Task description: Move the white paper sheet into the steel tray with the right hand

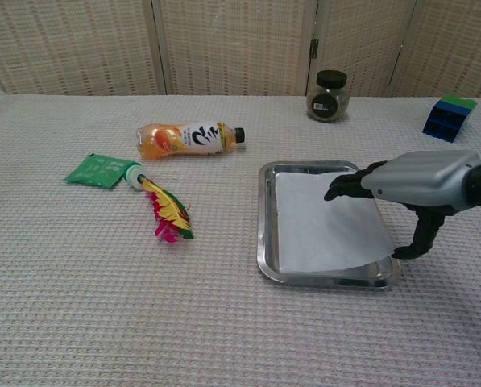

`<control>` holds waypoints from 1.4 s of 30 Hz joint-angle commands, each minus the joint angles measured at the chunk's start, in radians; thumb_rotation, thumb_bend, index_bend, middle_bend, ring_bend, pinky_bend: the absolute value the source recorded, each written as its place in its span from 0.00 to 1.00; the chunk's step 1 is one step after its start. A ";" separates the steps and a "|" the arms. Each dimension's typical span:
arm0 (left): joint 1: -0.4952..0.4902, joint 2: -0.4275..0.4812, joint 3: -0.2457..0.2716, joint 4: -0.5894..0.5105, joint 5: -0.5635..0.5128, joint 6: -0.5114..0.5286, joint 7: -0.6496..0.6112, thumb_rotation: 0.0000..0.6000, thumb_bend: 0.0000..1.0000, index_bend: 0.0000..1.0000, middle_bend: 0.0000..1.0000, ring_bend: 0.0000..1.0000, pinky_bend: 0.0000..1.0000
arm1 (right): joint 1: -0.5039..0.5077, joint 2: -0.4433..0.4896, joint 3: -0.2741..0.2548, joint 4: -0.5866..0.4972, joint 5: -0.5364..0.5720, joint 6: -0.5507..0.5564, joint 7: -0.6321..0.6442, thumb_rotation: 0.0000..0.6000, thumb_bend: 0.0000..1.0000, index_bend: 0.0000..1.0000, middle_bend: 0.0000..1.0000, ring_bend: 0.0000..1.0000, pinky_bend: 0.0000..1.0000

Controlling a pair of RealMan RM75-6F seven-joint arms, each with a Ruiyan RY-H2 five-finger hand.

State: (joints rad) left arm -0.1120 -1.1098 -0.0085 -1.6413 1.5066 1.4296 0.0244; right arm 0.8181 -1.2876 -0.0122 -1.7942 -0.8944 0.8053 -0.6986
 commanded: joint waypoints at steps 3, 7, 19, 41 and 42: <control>0.000 -0.002 0.000 -0.001 0.001 0.001 0.003 1.00 0.54 0.23 0.04 0.00 0.00 | 0.014 0.003 0.016 0.023 0.018 -0.044 0.086 1.00 0.34 0.00 0.00 0.00 0.00; 0.001 0.001 0.000 -0.001 0.000 0.002 -0.002 1.00 0.54 0.23 0.04 0.00 0.00 | 0.026 0.006 -0.007 0.038 0.020 -0.069 0.094 1.00 0.34 0.00 0.00 0.00 0.00; 0.002 0.003 0.001 -0.004 0.006 0.006 -0.003 1.00 0.54 0.23 0.04 0.00 0.00 | 0.058 0.053 -0.057 -0.015 0.038 -0.064 0.089 1.00 0.34 0.00 0.00 0.00 0.00; 0.004 -0.004 -0.001 0.010 0.023 0.024 -0.015 1.00 0.54 0.17 0.04 0.00 0.00 | -0.516 -0.044 -0.132 0.304 -0.657 0.791 0.493 1.00 0.34 0.00 0.00 0.00 0.00; 0.004 -0.004 -0.001 0.010 0.021 0.023 -0.015 1.00 0.54 0.17 0.04 0.00 0.00 | -0.546 -0.047 -0.131 0.330 -0.646 0.814 0.514 1.00 0.34 0.00 0.00 0.00 0.00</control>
State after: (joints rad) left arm -0.1082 -1.1143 -0.0096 -1.6314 1.5284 1.4531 0.0095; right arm 0.3946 -1.2990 -0.1211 -1.5780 -1.4858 1.5016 -0.2608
